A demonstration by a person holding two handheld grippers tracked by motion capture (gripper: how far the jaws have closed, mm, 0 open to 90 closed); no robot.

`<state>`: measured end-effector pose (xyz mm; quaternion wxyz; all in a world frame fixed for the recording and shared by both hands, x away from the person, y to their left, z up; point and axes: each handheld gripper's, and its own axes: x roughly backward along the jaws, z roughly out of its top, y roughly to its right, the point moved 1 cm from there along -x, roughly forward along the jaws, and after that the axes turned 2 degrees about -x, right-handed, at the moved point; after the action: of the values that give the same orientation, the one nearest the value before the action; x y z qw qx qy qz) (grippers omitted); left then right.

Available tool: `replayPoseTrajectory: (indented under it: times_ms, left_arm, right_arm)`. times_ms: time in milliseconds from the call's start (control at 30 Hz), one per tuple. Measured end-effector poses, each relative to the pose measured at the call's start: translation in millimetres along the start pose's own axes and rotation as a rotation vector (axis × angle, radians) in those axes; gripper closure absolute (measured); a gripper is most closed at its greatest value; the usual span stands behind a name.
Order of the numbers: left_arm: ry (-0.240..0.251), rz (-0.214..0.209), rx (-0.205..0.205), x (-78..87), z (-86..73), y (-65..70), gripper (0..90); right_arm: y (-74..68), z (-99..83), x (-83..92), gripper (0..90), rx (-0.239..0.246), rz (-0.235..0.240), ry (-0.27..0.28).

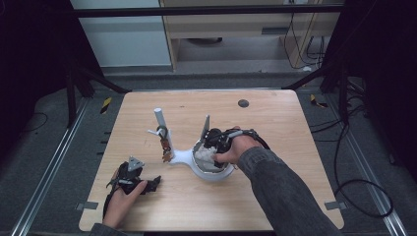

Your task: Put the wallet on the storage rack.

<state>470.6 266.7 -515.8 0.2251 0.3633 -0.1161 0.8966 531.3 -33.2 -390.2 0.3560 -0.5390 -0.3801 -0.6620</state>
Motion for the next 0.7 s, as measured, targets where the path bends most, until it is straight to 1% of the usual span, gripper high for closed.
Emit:
replayPoseTrajectory:
  times_ms: [600, 667, 700]
  left_arm:
    - [0.002, -0.001, 0.001, -0.3, 0.2, 0.4, 0.0]
    - [0.002, -0.001, 0.001, -0.3, 0.2, 0.4, 0.0]
    - [0.001, -0.001, 0.001, -0.2, 0.2, 0.5, 0.0]
  right_arm:
    - [0.5, 1.9, -1.8, 30.9, -0.001, -0.006, 0.000]
    - [-0.2, 2.5, -2.2, 28.4, -0.013, -0.012, 0.015]
    - [-0.1, 2.5, -2.6, 23.6, -0.021, -0.006, 0.035]
